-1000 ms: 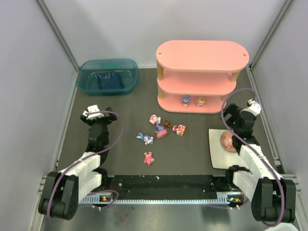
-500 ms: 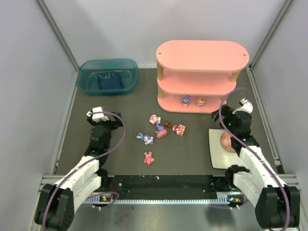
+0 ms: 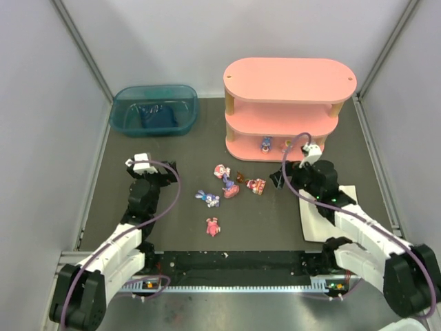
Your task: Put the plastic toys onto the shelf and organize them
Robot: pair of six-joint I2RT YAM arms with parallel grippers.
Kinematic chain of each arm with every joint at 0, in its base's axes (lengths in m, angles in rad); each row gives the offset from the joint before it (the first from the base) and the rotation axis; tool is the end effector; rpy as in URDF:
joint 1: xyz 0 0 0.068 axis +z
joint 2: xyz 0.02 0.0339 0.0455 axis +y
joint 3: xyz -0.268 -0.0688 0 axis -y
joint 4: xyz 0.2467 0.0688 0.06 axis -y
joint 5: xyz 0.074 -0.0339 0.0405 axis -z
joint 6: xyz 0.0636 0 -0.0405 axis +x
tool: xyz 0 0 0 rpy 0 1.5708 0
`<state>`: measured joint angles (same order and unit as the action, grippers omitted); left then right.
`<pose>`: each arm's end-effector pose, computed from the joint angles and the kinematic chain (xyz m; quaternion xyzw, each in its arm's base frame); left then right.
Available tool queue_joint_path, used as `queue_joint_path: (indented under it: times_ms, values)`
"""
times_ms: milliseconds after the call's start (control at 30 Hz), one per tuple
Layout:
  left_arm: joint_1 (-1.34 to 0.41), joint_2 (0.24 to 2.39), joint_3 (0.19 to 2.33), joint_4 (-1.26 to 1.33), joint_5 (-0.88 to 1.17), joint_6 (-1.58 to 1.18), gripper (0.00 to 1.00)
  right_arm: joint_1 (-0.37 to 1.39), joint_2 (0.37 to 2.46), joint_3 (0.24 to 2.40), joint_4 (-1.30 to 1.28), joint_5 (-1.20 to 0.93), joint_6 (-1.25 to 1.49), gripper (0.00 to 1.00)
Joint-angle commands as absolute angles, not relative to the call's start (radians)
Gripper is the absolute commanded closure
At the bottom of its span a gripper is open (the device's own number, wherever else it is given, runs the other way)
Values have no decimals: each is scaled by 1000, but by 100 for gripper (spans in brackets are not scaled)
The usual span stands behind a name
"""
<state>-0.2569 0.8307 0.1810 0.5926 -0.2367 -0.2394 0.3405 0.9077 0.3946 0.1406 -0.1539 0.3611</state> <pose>0.2046 -0.0383 0.2022 -0.0748 0.7226 -0.0843 0.6820 0.2106 0.0850 0.2061 -0.0349 0.8238 0.2528 0.5062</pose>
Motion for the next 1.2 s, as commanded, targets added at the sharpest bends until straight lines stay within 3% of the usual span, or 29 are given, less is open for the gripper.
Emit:
queue_joint_path:
  times_ms: [0, 167, 500, 933, 1167]
  values:
    - [-258, 808, 175, 663, -230, -252, 1, 403, 1028, 446, 232, -249, 288, 3]
    - [-258, 813, 178, 663, -230, -252, 1, 449, 1183, 488, 296, -238, 307, 12]
    - [-258, 816, 179, 663, -230, -252, 1, 459, 1282, 517, 380, -135, 339, 16]
    - [-258, 818, 181, 661, -236, -253, 1, 459, 1391, 537, 477, -130, 376, 63]
    - [-258, 818, 181, 661, -235, -253, 1, 459, 1443, 551, 508, -121, 396, 73]
